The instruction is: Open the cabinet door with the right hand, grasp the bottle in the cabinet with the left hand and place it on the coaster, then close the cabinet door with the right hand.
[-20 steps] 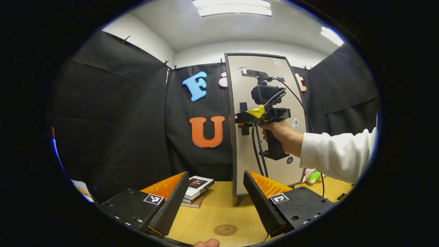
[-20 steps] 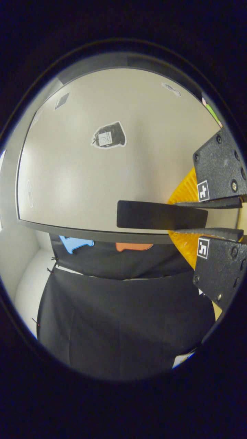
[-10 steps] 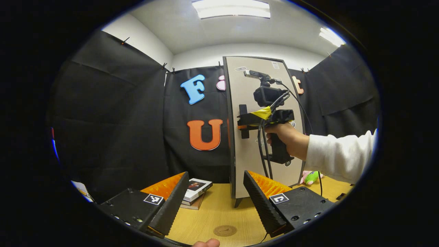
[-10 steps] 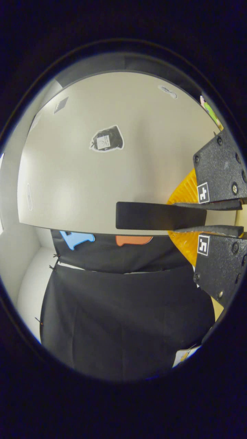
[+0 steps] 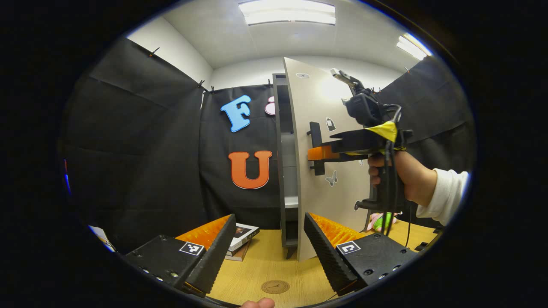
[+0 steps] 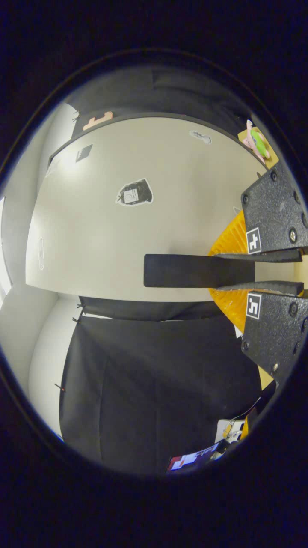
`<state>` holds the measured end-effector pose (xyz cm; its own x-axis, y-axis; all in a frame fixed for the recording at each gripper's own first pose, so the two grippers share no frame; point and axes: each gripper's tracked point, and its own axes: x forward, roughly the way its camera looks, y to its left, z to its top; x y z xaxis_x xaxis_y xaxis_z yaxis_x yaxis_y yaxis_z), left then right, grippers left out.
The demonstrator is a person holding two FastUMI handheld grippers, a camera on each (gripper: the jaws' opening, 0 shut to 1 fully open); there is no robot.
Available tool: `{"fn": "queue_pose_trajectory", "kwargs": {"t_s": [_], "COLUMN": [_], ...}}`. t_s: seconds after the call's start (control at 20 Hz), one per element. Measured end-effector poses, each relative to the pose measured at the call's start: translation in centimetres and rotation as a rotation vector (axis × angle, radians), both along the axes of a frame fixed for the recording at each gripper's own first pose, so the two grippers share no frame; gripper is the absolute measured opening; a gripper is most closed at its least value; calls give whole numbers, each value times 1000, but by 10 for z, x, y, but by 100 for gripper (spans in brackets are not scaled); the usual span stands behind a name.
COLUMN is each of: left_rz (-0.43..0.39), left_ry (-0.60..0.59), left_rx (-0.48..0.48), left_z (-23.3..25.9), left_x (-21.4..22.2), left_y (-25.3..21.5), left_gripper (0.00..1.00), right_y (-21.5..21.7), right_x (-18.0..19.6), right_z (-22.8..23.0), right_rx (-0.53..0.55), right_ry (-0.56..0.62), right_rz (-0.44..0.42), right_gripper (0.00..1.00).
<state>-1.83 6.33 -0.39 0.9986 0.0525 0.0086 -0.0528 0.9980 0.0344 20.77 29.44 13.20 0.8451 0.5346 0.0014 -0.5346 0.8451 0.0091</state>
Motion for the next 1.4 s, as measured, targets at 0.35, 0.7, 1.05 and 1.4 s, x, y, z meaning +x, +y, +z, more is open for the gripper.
{"fn": "queue_pose_trajectory", "kwargs": {"t_s": [0.35, 0.7, 1.05, 1.4], "left_rz": [-58, -152, -198, -214], "left_ry": [-15, -26, -25, -19], "left_rx": [2, -11, -21, -10], "left_z": [9, 13, 11, 10], "left_x": [-12, -7, -6, -9], "left_y": [-33, -81, -109, -129], "left_gripper": [96, 96, 96, 96], "right_y": [-55, -114, -156, -198], "right_x": [-46, -67, -66, -58], "right_z": [0, 0, -1, -1], "right_rx": [-17, -26, -27, -50], "right_ry": [16, 30, 32, 17], "right_rz": [-17, -128, -266, -383], "right_gripper": [20, 19, 13, 4]}}
